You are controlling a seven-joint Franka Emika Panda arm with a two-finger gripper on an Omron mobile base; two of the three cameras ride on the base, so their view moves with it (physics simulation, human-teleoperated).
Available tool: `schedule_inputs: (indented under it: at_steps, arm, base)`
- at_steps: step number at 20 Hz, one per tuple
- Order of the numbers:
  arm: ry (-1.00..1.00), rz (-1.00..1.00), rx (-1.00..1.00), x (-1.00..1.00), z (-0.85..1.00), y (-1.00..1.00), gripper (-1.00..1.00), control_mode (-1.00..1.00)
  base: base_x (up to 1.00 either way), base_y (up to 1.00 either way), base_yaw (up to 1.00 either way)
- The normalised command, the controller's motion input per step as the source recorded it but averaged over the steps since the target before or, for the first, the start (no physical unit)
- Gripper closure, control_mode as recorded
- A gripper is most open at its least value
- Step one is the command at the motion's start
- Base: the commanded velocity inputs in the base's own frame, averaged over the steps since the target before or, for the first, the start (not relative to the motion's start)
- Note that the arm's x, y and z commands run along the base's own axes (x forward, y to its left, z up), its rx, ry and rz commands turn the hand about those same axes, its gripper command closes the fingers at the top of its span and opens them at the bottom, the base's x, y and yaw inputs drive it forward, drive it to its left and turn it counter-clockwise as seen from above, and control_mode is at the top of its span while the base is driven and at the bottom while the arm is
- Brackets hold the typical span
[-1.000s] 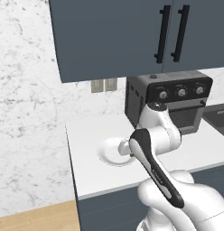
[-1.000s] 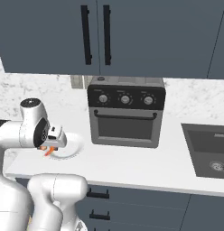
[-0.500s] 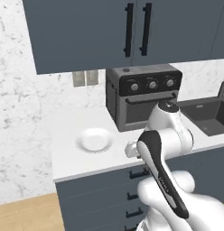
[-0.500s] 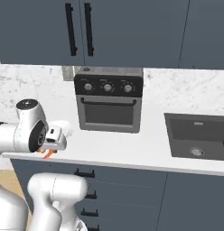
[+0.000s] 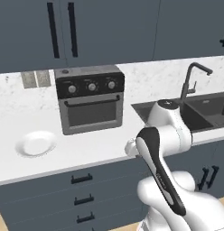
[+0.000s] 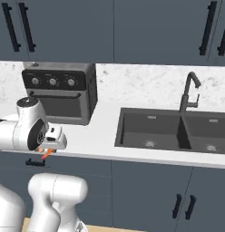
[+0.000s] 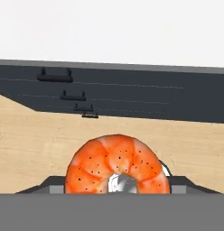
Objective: Pick up the knife from the drawer and place it on the cutting board. Then place the meat from the plate to the cutting board.
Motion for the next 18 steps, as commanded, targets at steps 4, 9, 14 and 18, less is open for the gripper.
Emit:
schedule_inputs:
  at_steps: [4,9,14,18]
  arm:
    - [0.0,0.0,0.0,0.0,0.0,0.0,1.0,1.0]
    - [0.0,0.0,0.0,0.0,0.0,0.0,1.0,1.0]
    - [0.0,0.0,0.0,0.0,0.0,0.0,1.0,1.0]
    - [0.0,0.0,0.0,0.0,0.0,0.0,1.0,1.0]
  base:
    - [-0.13,-1.0,0.0]
    - [-0.18,-1.0,0.0]
    - [-0.25,-1.0,0.0]
    - [-0.18,-1.0,0.0]
